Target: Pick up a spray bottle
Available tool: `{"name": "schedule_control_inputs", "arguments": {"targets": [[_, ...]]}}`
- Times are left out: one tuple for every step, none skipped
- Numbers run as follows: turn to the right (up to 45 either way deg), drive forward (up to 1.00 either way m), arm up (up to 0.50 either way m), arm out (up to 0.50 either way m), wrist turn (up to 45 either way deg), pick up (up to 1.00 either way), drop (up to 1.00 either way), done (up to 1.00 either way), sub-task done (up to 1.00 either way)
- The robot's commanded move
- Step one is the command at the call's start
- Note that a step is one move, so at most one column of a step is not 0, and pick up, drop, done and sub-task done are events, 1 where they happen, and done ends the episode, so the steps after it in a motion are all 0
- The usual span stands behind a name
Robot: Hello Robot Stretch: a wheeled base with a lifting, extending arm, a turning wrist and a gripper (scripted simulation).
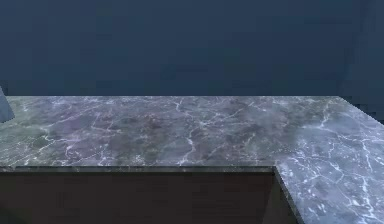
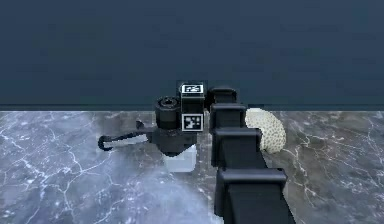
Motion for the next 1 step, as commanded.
{"name": "schedule_control_inputs", "arguments": {"targets": [[0.0, 0.0, 0.0, 0.0, 36.0, 0.0, 0.0, 0.0, 0.0]]}}
